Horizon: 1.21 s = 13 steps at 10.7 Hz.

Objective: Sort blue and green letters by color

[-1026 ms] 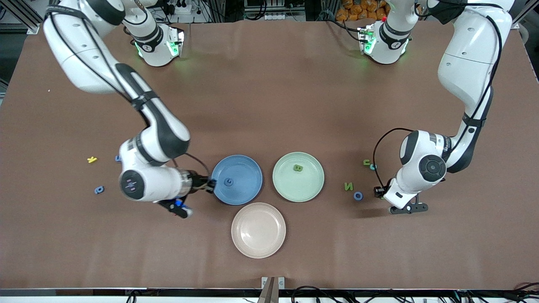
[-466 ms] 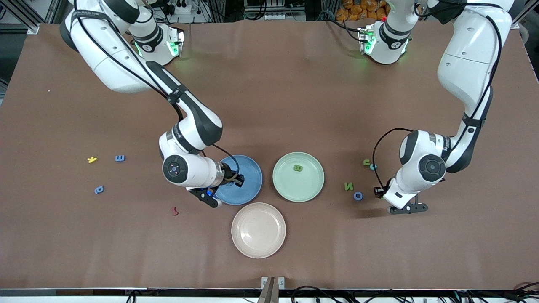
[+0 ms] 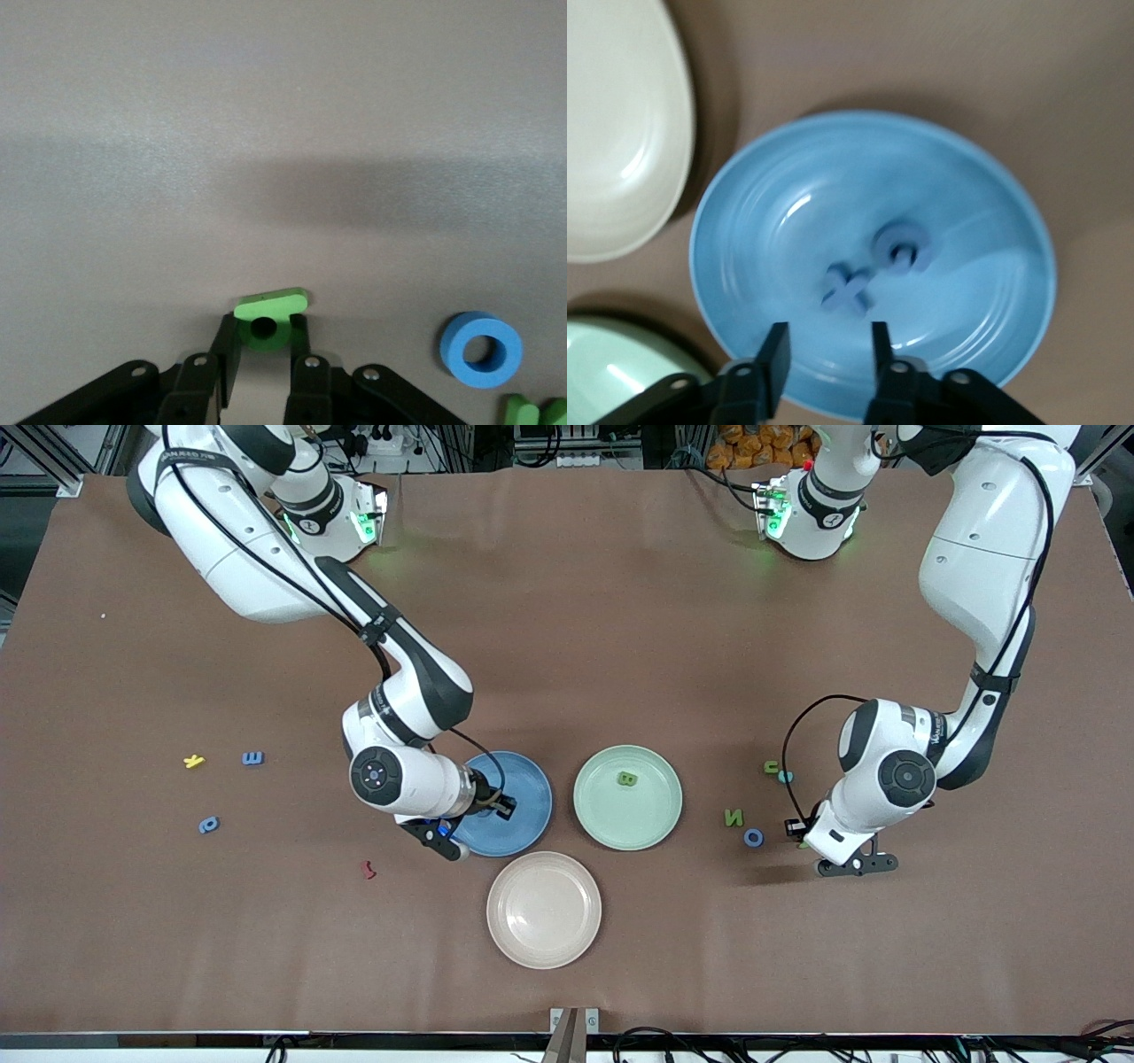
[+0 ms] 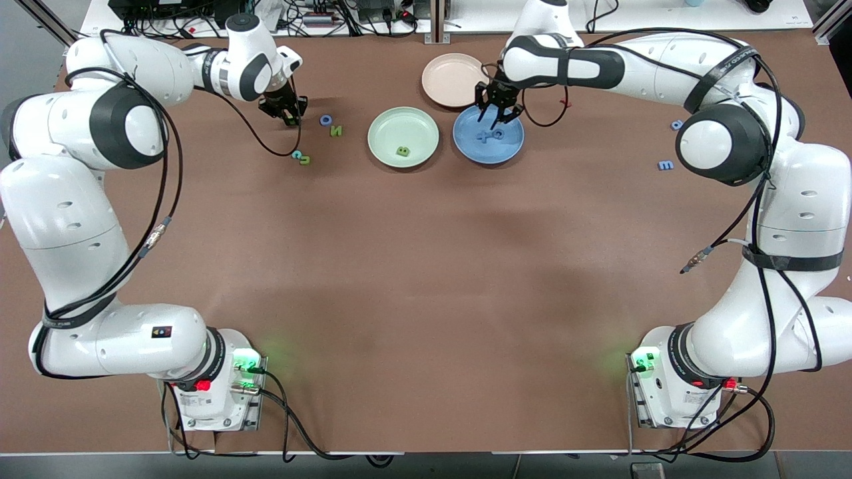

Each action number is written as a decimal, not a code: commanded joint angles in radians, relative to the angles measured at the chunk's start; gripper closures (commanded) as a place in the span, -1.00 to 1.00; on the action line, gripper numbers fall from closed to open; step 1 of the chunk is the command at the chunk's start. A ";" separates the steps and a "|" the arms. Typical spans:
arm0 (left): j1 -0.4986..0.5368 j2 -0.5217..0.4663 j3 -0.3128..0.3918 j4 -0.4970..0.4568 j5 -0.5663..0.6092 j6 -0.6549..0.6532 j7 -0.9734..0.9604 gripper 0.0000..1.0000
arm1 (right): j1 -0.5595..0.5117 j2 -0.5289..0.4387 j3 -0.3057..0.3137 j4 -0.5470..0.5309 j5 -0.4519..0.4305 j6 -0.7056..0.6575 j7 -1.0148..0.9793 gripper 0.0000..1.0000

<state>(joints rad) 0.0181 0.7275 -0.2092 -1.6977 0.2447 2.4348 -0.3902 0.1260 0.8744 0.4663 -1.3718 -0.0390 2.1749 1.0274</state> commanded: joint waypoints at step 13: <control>-0.318 -0.057 -0.179 0.103 0.022 -0.092 -0.459 1.00 | -0.575 -0.077 0.100 0.023 -0.228 -0.336 -0.861 -1.00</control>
<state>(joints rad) -0.1890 0.6330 -0.3922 -1.6671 0.2464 2.3510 -0.6754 -0.3836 0.8134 0.5438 -1.3336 -0.2429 1.8539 0.2646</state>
